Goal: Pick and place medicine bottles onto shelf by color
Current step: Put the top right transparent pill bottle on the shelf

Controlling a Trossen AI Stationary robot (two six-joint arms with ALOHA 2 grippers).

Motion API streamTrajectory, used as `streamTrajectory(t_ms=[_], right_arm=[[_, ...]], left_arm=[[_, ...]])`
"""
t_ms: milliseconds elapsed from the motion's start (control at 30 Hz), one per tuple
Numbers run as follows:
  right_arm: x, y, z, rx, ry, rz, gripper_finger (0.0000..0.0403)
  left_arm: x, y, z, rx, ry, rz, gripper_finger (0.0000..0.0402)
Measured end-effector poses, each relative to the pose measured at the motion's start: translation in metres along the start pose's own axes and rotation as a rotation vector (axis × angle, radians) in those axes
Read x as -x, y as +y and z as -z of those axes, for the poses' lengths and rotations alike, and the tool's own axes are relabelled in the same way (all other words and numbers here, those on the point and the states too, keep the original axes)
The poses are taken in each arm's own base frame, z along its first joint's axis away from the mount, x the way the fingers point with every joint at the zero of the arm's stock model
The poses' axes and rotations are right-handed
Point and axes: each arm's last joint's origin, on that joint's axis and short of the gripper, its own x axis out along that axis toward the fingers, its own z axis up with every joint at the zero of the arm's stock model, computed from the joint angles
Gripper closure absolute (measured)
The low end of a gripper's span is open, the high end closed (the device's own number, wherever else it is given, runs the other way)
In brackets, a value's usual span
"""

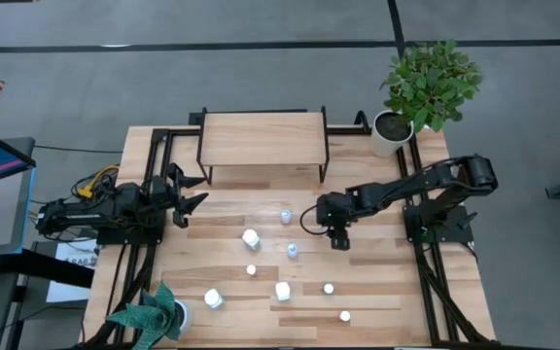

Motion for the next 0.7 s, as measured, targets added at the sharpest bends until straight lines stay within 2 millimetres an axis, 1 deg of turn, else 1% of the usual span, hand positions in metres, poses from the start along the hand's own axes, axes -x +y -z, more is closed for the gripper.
streamTrajectory(t_ms=[133,267,367,700], right_arm=[[0.003,0.000,-0.005,0.005,0.008,0.002,0.0180],[0.011,0.001,-0.010,0.005,0.002,0.002,0.0180],[0.011,0.001,-0.007,0.002,0.041,0.004,0.0180],[0.010,0.001,-0.007,0.000,0.051,0.005,0.0180]], left_arm=[[0.000,0.000,0.001,-0.001,0.006,-0.001,0.0184],[0.000,0.000,0.001,-0.002,0.008,-0.002,0.0184],[0.000,0.000,0.001,-0.002,0.009,-0.003,0.0184],[0.000,0.000,0.001,-0.002,0.009,-0.003,0.0184]])
